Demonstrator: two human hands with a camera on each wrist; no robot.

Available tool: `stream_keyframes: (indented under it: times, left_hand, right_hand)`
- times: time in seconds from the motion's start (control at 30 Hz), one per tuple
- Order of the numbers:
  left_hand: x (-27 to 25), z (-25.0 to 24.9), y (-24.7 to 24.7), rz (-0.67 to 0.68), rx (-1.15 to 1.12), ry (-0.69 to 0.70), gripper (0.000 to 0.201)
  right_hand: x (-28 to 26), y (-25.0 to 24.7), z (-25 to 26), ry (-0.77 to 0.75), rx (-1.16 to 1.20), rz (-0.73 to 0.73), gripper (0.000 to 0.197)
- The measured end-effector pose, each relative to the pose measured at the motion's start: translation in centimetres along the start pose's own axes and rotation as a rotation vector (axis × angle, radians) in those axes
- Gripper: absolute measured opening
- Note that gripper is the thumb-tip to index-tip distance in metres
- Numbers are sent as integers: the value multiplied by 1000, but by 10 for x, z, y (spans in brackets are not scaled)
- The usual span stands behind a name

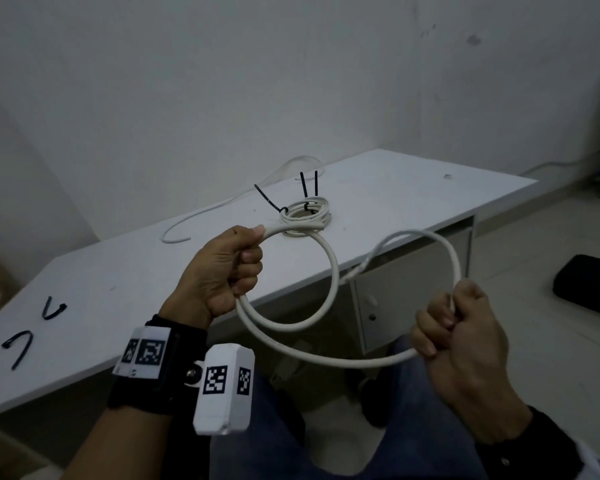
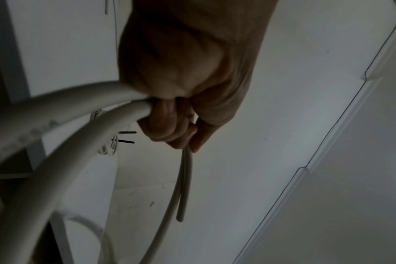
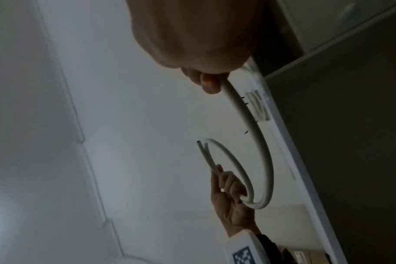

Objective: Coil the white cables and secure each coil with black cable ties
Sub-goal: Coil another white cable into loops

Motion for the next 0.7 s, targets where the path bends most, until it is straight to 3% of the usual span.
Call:
stream_keyframes:
  times: [0.1,0.2,0.33,0.5,0.7]
  left_hand:
    - [3,-7,2,48,-1,20,31]
    - [8,-17,4,95,24,58,30]
    - [23,-34,-8,91,91,85,29]
    - [53,-49,-41,31,161,64,30]
    - [112,-55,-79,-62,228,-3,30]
  right_hand:
    - [-19,23,21,-133,-79,91,28]
    - [-22,61,33,-204,-185,282,10]
    - [22,124,20,-265,-495,570,16]
    - [94,184,-37,-200,-733,639,14]
    - [149,239,-112,28,-729,715,13]
Point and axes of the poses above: each hand's wrist, its own x-axis towards the middle knuckle, its own y-axis out of the palm, z = x × y, the point moved 7 cm from there along x, towards the middle knuckle, and after that the axes turned 3 degrees about -y, right-handed, at the moved point
